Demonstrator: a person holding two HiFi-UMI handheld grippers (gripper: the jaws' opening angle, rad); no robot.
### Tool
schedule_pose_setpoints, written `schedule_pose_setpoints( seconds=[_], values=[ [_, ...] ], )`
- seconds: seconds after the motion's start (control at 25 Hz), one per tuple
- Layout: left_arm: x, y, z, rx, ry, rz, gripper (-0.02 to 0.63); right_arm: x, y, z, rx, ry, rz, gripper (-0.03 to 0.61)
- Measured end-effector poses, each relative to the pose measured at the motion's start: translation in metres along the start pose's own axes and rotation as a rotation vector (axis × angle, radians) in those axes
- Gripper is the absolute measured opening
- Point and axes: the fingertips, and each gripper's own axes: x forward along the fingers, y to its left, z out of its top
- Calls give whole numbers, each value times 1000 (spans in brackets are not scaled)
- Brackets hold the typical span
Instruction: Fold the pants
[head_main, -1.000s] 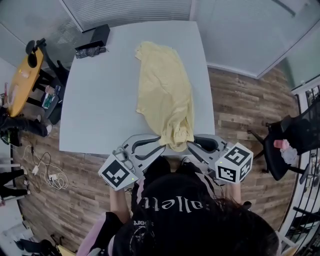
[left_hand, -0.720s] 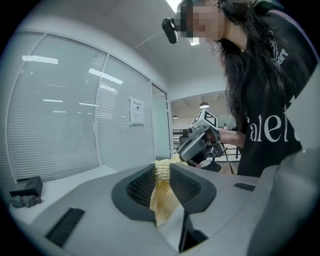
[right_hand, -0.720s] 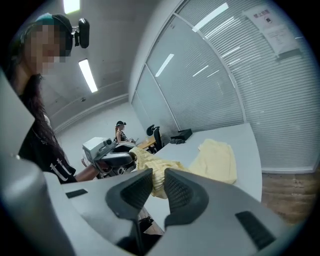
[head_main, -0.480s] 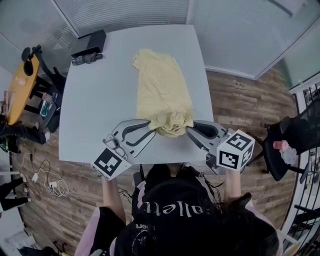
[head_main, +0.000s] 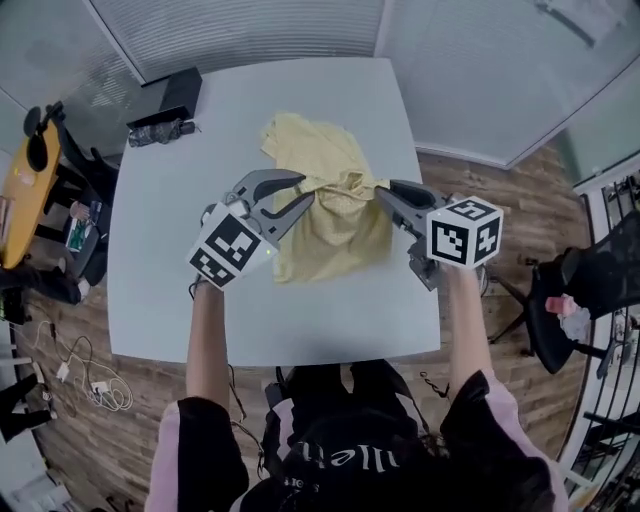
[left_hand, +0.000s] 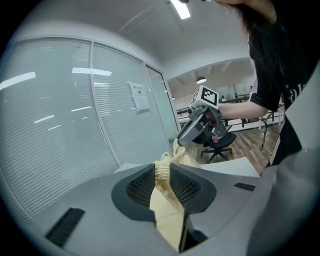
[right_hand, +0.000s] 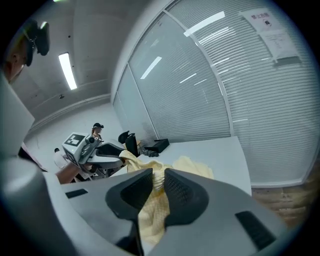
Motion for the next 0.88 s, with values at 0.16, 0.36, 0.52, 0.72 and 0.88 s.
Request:
schedule_pose_setpoints(
  seconds=[0.16,0.36,0.52,0.72,0.88],
  values=[
    [32,53,-32,14,69,34,104,58,-36,18,-47,42,-45,81],
    [76,102,-101,-82,143,150,104,122,-69,7,-46,-13,-44,81],
    [105,96,-152,-116,233,184,104,152,-98,-26,45,-15,-102,81],
    [128,80,-193,-130,316,179,104,169,-119,-49,57,-20,-178,84],
    [137,66,-210,-211,339,126,255,175,-116,-58,63,-18,-170,133]
  ],
)
